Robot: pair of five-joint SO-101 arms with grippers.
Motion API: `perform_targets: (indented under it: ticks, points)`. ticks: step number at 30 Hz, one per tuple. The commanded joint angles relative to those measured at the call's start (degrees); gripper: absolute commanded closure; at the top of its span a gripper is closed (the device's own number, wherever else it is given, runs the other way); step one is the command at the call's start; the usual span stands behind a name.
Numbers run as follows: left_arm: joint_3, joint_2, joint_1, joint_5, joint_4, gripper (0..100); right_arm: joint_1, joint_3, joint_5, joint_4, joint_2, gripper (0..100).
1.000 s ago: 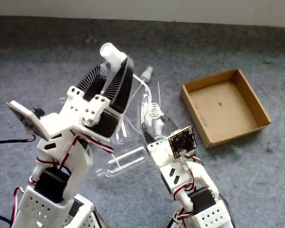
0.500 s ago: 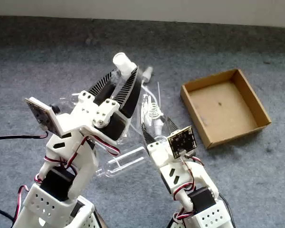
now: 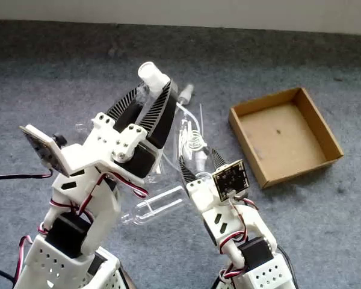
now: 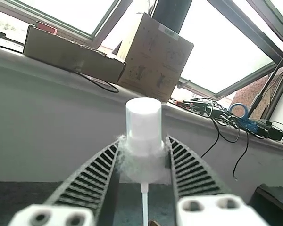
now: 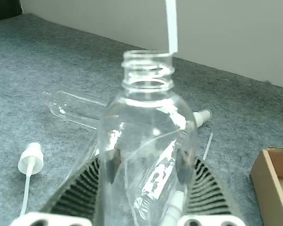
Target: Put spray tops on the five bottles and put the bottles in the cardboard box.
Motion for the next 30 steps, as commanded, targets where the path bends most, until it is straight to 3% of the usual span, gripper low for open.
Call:
perform_targets:
  ticks: [1, 9, 16, 30]
  points:
    - [-3.65, -0.66, 1.01, -0.44, -0.97, 100, 0.04, 9.36, 0.09, 0.22, -1.19, 92.0]
    - [-3.82, -4.35, 1.01, -0.44, -0.88, 100, 0.04, 9.36, 0.09, 0.22, -1.19, 92.0]
    - [-3.82, -5.41, 1.1, -0.18, 5.27, 100, 0.04, 9.36, 0.09, 0.22, -1.19, 92.0]
    - [-3.82, -5.32, 0.13, -0.53, 3.52, 100, 0.04, 9.36, 0.09, 0.22, -1.19, 92.0]
